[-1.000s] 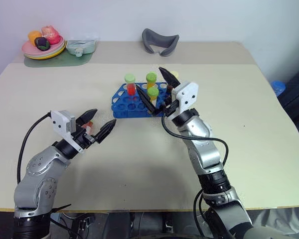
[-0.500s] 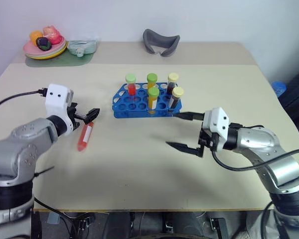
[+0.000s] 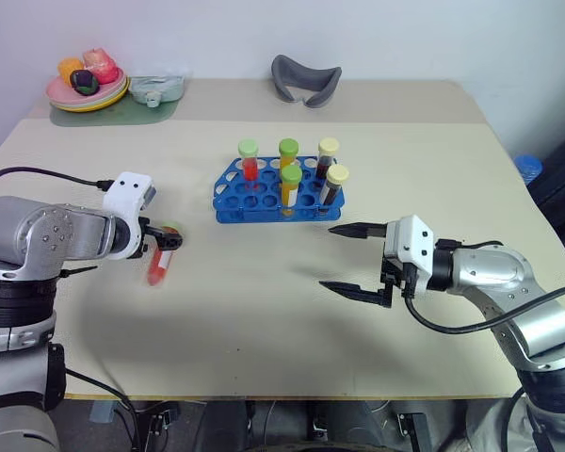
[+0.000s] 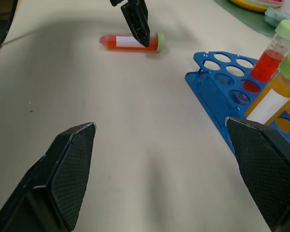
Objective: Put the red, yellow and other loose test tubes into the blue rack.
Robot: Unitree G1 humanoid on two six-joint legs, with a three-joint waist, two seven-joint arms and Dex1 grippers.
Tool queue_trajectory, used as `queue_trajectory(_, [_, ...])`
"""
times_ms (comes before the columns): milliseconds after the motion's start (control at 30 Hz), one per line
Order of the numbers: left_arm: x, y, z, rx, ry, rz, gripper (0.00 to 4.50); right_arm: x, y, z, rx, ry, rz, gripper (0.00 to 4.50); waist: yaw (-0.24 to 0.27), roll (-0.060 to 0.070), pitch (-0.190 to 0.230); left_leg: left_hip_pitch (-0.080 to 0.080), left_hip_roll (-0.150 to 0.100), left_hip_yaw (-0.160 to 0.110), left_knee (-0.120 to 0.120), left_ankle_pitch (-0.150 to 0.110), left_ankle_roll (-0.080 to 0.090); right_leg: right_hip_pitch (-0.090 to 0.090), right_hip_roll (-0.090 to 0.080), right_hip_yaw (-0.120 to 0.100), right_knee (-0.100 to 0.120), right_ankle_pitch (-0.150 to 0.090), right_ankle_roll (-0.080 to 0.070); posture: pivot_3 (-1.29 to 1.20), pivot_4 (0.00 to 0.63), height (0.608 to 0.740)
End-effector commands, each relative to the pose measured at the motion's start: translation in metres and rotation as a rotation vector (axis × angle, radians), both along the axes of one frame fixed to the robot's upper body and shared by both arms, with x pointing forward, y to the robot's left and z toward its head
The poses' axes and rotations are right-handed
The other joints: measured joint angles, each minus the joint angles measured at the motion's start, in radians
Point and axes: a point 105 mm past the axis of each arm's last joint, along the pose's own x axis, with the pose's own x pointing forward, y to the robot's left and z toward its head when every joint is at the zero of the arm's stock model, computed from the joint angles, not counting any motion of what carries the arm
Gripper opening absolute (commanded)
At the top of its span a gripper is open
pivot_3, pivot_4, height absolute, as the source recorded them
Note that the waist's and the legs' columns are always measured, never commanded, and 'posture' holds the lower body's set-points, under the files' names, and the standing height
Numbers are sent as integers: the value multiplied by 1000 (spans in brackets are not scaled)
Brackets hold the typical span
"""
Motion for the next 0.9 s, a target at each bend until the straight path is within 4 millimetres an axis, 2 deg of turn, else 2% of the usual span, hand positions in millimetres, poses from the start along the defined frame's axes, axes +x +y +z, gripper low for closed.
queue_trajectory(33, [-4,8,-5,26,21,50,4500,-2,3,4,10,-38,11,4399,-3,0,0,0,0,0,0,0,0,0,0,0,0,0,0,0,150,735])
queue_trajectory(400, [-9,8,-17,-37,82,143,4500,-1,6,1,21,-46,11,4399,-4,0,0,1,0,0,0,0,0,1,-1,0,1,0,0,0,150,735])
queue_trajectory(567, [-9,-1,-17,-94,98,154,4500,1,9,1,27,-53,10,4399,-3,0,0,2,0,0,0,0,0,2,-1,0,1,0,0,0,150,735])
queue_trajectory(900, [-7,-4,-17,-146,122,272,4500,3,11,1,34,-73,6,4399,-3,0,0,8,0,0,0,0,0,8,-1,0,0,0,0,0,150,735])
